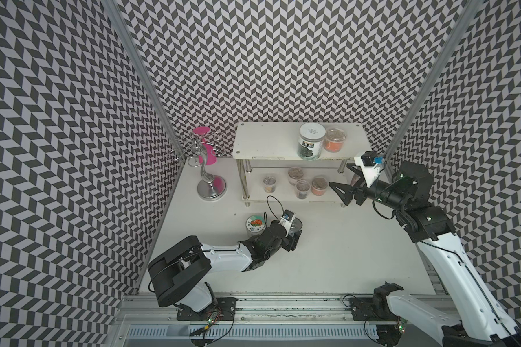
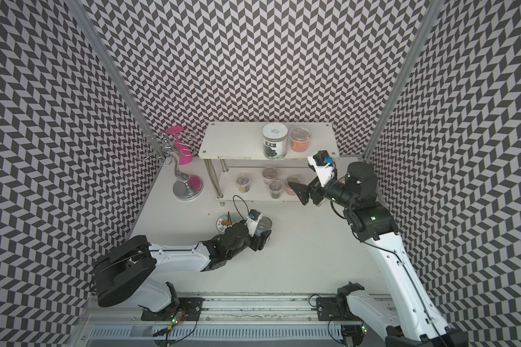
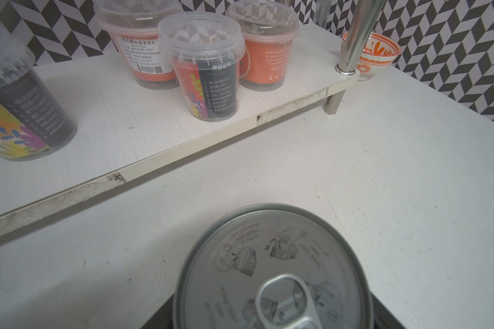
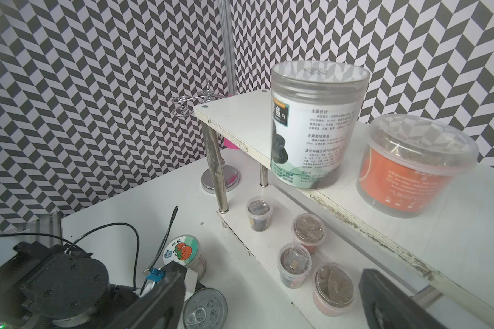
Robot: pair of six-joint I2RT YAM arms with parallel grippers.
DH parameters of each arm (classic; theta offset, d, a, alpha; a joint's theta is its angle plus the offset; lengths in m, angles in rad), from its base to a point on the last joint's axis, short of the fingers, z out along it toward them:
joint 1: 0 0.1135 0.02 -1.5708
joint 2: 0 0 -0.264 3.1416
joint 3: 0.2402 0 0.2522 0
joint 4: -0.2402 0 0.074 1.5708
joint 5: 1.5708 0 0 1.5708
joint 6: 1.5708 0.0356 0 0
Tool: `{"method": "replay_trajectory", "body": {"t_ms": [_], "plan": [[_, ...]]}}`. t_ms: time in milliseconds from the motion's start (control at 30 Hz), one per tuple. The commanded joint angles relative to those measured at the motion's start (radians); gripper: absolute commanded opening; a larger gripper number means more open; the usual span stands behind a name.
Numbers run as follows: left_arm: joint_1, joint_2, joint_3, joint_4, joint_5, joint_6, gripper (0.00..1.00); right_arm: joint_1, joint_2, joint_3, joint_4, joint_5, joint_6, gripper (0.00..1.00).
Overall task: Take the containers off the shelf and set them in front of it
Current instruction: Place the container at the center of the board.
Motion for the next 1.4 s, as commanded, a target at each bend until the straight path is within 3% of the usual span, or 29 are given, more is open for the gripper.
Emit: {"method": "replay_trajectory", "body": {"t_ms": [0,333,567,833,1100,1367], "plan": [[0.009,0.040,0.055,0.000,-0.045,0.017,0.71,0.006,-0.027,-0.015,0.022,0.016,-0.014,1.00],[0.022,0.099,0.086,-0.054,-0.073,0.004,0.72,0.005,-0.042,-0.035,0.015,0.044,-0.035,0.99],[0.024,0.122,0.091,-0.083,-0.080,-0.017,0.80,0.005,-0.037,-0.037,0.020,0.044,-0.040,1.00],[0.023,0.067,0.055,-0.078,-0.076,-0.011,0.90,0.004,-0.033,-0.040,0.028,0.040,-0.040,1.00],[0.022,-0.012,0.058,-0.135,-0.087,-0.007,0.91,0.005,-0.032,-0.046,0.036,0.030,-0.025,1.00],[0.022,-0.169,0.089,-0.272,-0.057,0.004,0.98,0.006,-0.033,-0.045,0.190,-0.011,0.109,1.00]]}}
